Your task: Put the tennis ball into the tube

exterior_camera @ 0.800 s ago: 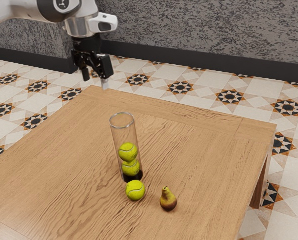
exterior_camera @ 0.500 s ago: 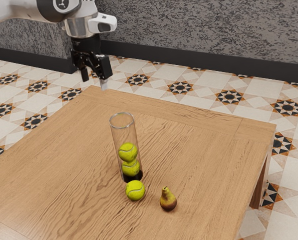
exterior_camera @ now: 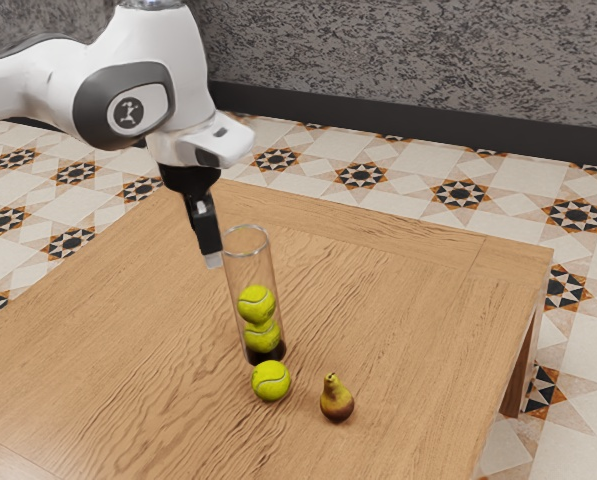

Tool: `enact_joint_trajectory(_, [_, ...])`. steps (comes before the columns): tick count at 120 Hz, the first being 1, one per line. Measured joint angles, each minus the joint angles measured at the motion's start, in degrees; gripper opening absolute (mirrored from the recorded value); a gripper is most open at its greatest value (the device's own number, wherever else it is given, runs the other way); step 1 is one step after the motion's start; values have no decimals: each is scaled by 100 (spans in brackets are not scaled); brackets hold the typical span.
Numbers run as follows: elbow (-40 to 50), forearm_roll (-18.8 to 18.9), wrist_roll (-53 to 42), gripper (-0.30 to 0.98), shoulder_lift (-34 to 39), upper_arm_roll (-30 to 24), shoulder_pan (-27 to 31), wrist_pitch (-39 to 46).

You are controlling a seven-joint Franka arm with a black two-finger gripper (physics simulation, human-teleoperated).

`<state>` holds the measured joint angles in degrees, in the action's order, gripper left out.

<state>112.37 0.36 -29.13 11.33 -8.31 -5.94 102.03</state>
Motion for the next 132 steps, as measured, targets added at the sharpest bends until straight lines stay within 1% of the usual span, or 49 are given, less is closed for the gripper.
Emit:
enact_joint_trajectory(10, [384,-13,-661,69,21,-3,-7,600])
enact_joint_trajectory(18, [541,-25,-1152,69,31,-4,-55,878])
enact_joint_trajectory(26, [585,-22,-1595,69,1,-7,-99,962])
enact_joint_trajectory(32, [589,39,-1917,69,-154,-11,-136,948])
enact_joint_trajectory(44, [609,113,-2570,69,-355,-153,-196,994])
enact_joint_trajectory(62, [619,121,-3375,69,-985,-157,-162,1296])
enact_joint_trajectory(70, [704,139,-3675,69,-1100,-158,-90,1487])
enact_joint_trajectory(92, [1497,176,-4374,69,-1117,-169,7,2439])
enact_joint_trajectory(110, [1555,177,-4814,69,-1447,-167,28,2912])
enact_joint_trajectory(132, [1552,130,-5216,69,-1828,-179,-194,3410])
